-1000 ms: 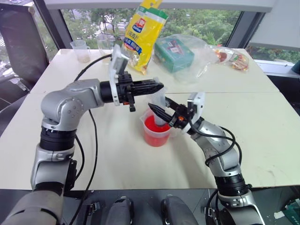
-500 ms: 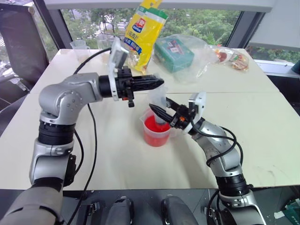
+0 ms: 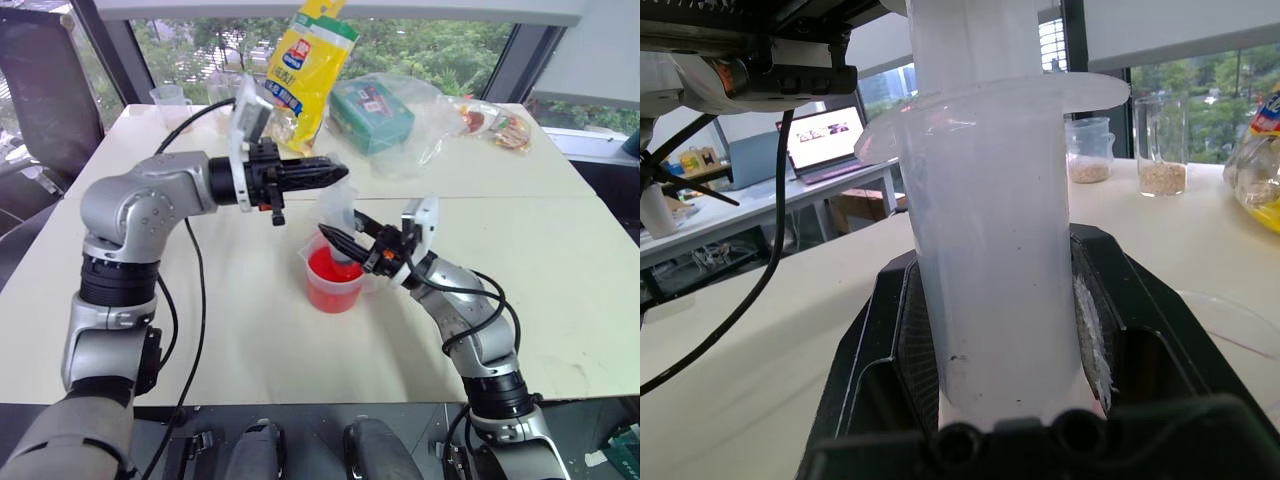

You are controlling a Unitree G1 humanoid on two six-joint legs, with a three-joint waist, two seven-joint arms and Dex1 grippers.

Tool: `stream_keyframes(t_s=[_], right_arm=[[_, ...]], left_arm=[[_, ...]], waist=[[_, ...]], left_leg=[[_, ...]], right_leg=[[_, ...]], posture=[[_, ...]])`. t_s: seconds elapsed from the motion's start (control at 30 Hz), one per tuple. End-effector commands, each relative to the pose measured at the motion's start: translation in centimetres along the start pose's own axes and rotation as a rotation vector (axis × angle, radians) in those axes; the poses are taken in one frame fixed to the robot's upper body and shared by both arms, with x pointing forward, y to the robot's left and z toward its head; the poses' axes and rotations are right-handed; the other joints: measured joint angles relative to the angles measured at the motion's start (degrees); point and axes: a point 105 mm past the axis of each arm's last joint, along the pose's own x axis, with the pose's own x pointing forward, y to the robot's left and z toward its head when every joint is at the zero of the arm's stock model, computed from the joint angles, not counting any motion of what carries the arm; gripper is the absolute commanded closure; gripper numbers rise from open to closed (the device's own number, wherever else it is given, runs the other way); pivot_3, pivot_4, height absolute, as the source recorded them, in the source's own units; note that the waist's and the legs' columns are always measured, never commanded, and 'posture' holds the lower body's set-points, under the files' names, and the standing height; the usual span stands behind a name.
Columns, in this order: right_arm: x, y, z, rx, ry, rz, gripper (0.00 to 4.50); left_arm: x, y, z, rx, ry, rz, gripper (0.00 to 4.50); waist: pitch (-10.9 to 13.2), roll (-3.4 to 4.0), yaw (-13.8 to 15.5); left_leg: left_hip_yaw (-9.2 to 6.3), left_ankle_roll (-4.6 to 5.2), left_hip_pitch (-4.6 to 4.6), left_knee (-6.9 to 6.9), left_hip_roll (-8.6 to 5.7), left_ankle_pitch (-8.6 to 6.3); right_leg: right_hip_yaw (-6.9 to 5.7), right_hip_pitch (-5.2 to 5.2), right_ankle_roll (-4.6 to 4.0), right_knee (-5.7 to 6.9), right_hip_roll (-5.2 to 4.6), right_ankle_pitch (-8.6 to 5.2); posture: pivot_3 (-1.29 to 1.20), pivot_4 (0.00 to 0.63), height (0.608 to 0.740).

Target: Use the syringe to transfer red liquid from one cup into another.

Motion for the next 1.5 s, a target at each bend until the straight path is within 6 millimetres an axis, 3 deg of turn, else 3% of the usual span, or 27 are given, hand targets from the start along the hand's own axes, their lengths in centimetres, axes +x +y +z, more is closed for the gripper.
stream_keyframes(t_s=[0.03,0.1,0.3,0.33,0.67,0.87,0.97,1.13,1.23,1.5], right_arm=[[0.4,1.1,0.6,0.012,0.006,0.066,3.06],[0.6,1.1,1.4,0.011,-0.009,0.068,3.06],[1.1,0.7,3.8,0.012,-0.058,0.069,3.06],[1.2,0.6,4.1,0.013,-0.063,0.069,3.06],[2.1,-0.6,7.4,0.027,-0.136,0.07,3.06],[4.6,-3.9,9.5,0.016,-0.211,0.012,3.06],[6.1,-5.7,9.0,0.002,-0.218,-0.037,3.06],[7.4,-6.8,7.0,-0.018,-0.213,-0.07,3.06],[7.4,-6.8,5.1,-0.019,-0.184,-0.073,3.06],[7.0,-6.2,3.6,-0.027,-0.165,-0.076,3.06]], left_arm=[[-1.1,-0.4,4.0,0.146,-0.098,0.034,3.83],[-1.2,-0.4,3.4,0.124,-0.089,0.031,3.14],[-2.0,-0.3,1.7,0.095,-0.043,0.053,0.23],[-2.3,-0.4,1.6,0.094,-0.037,0.058,0.05],[-6.6,-0.1,2.4,0.093,-0.032,0.185,0.05],[-8.1,0.9,2.5,0.121,-0.026,0.273,0.05],[-7.9,1.2,2.7,0.133,-0.039,0.285,0.05],[-7.2,1.7,2.9,0.147,-0.058,0.288,0.05],[-6.3,2.2,3.3,0.164,-0.082,0.282,0.05],[-3.5,3.3,4.8,0.193,-0.143,0.226,0.05]], waist=[[0.0,0.0,-0.06],[0.0,0.0,-0.02],[0.0,0.0,-0.03],[0.0,0.0,-0.05],[0.0,0.0,0.02],[0.0,0.0,-0.11],[0.0,0.0,-0.16],[0.0,0.0,-0.12],[0.0,0.0,-0.05],[0.0,0.0,-0.15]], left_leg=[[0.0,0.0,0.0,0.0,0.0,0.0],[0.0,0.0,0.0,0.0,0.01,0.0],[-0.01,0.0,0.0,0.0,0.01,0.0],[-0.01,0.0,0.0,0.0,0.01,0.0],[-0.01,0.01,-0.01,0.0,0.0,0.0],[-0.02,0.0,0.0,0.0,0.0,0.0],[-0.01,0.01,0.01,-0.02,0.01,0.0],[0.02,0.0,-0.04,-0.06,0.01,0.0],[0.02,0.0,-0.07,-0.05,0.0,0.0],[0.04,-0.14,-0.07,-0.04,0.01,0.08]], right_leg=[[0.0,0.0,0.0,0.0,0.0,0.0],[0.0,-0.01,0.0,0.0,0.0,0.0],[0.0,0.0,0.0,0.0,-0.01,0.0],[0.0,-0.01,0.0,0.0,-0.01,0.0],[-0.01,-0.01,0.0,0.0,-0.04,0.0],[-0.02,-0.02,-0.01,0.02,-0.03,0.0],[-0.02,-0.02,-0.01,0.01,-0.03,0.0],[-0.01,-0.06,-0.01,-0.06,-0.04,0.0],[-0.02,-0.07,0.0,-0.09,-0.06,0.0],[-0.01,-0.1,0.0,-0.04,-0.05,0.0]], posture=[[0.0,0.15,0.74],[0.0,0.15,0.74],[0.0,0.15,0.74],[0.0,0.15,0.74],[0.0,0.15,0.74],[0.0,0.15,0.74],[0.0,0.15,0.74],[0.0,0.15,0.74],[0.0,0.15,0.74],[0.0,0.15,0.74]])
